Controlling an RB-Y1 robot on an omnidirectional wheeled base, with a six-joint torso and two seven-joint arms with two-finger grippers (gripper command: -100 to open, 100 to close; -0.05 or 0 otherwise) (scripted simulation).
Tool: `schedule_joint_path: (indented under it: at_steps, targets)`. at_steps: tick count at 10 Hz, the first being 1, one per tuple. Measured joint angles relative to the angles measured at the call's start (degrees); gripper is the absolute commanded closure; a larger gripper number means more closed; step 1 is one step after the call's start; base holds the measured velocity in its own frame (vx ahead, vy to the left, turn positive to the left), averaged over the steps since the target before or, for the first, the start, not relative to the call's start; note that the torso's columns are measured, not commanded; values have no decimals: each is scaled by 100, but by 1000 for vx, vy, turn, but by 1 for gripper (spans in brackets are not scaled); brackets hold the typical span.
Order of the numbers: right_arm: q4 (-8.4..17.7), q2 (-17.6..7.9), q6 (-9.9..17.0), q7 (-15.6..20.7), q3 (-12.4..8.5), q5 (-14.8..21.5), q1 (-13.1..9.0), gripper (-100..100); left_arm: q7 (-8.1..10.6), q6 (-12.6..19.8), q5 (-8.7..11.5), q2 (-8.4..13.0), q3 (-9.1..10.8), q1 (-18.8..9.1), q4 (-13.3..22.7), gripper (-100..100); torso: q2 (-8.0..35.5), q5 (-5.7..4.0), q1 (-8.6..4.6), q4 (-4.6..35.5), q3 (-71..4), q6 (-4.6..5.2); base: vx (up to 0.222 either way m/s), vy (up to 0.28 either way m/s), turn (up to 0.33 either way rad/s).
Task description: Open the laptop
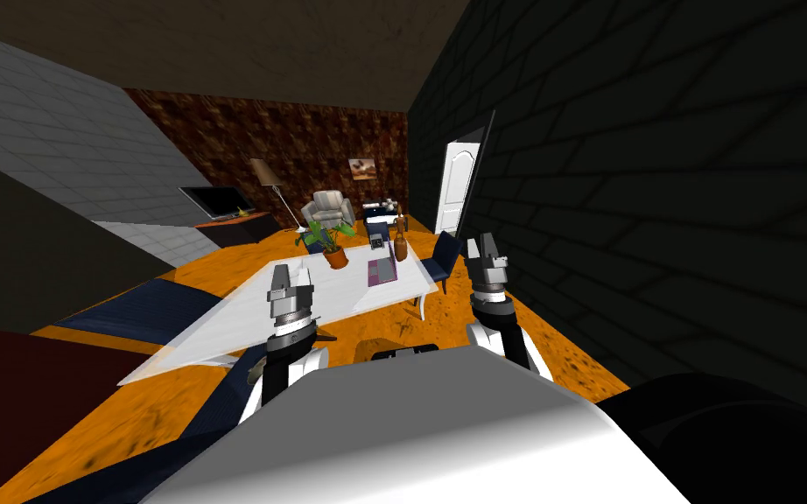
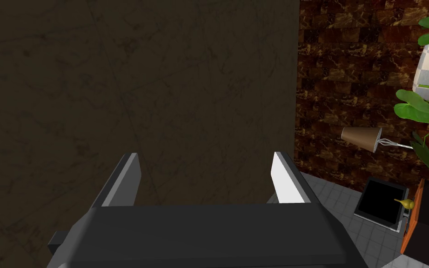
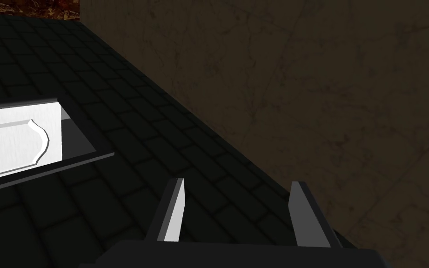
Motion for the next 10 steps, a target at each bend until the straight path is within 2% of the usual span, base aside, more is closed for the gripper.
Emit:
schedule_joint_path:
  at_steps: [1, 2, 3, 6, 8, 10]
  targets:
    - [0, 0, 0, 0, 0, 0, 0, 0, 0, 0, 0, 0, 0, 0, 0, 0, 423, 0, 0, 423, -846, 0, 0, 0, 0]
    - [0, 0, 0, 0, 0, 0, 0, 0, 0, 0, 0, 0, 0, 0, 0, -100, 846, 0, 0, 846, -1692, 0, 13, -16, -14]
    - [2, 0, 0, 0, 0, 0, 0, 0, -6, 10, 2, 113, 21, -17, 26, -100, 1037, -1, -3, 1034, -2088, 0, 11, -35, -30]
    - [3, 1, 1, 0, 1, 0, 1, 0, -62, 105, 10, 495, 154, -117, 140, -100, 1111, -3, -10, 1112, -2229, 0, 9, -68, -36]
    - [3, 1, 1, 0, 1, 0, 1, 0, -129, 201, 41, 736, 373, -266, 333, -100, 1107, -4, -16, 1113, -2233, 1, 38, -143, -91]
    - [2, 1, 0, 0, 1, 0, 1, 0, -256, 418, 47, 871, 589, -494, 494, -100, 1108, -2, -4, 1113, -2233, -1, 37, -133, -71]
